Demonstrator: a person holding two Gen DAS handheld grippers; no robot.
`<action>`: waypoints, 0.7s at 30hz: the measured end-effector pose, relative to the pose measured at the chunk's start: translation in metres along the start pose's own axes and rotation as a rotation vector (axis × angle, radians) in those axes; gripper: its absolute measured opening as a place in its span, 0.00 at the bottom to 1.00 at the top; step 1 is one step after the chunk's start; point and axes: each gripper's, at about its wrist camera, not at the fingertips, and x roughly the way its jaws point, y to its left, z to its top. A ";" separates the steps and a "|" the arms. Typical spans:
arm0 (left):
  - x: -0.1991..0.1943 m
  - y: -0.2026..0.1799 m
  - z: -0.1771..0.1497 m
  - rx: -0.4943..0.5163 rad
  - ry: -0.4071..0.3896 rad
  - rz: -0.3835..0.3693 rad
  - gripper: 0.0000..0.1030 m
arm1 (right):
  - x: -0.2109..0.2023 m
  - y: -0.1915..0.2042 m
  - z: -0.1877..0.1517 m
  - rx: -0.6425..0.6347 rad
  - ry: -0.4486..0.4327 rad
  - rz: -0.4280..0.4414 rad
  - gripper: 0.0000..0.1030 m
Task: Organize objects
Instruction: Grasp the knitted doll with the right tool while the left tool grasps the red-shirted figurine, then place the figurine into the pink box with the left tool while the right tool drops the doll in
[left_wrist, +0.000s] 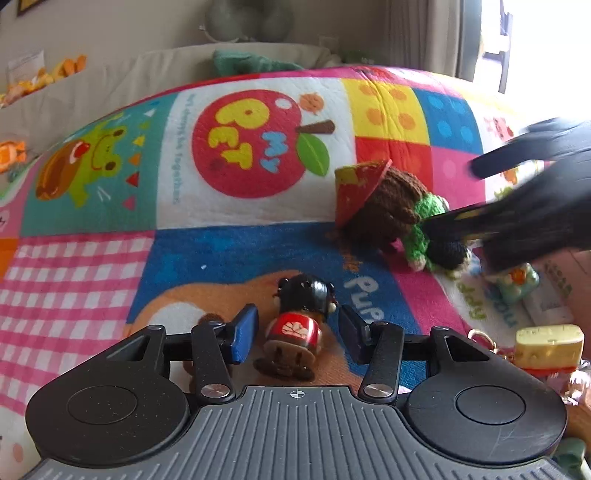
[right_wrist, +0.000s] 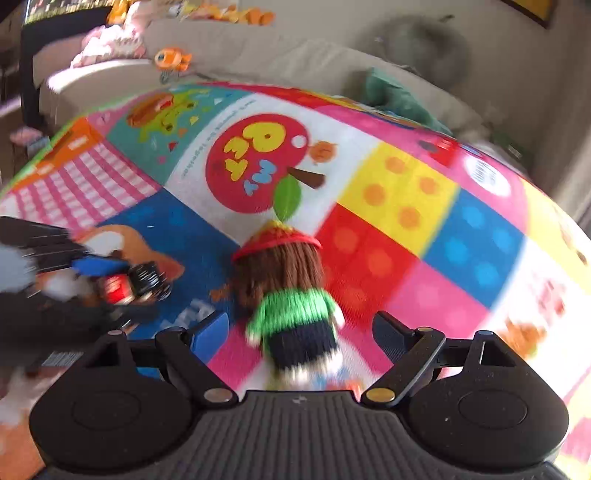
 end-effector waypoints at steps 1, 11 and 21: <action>0.000 0.002 0.000 -0.017 -0.008 -0.006 0.41 | 0.015 0.003 0.006 -0.006 0.016 -0.009 0.83; -0.027 0.010 -0.005 -0.091 -0.080 -0.086 0.33 | 0.027 0.015 0.003 0.047 0.056 -0.025 0.56; -0.133 -0.044 -0.019 -0.042 -0.210 -0.271 0.33 | -0.189 -0.008 -0.090 0.182 -0.164 0.161 0.55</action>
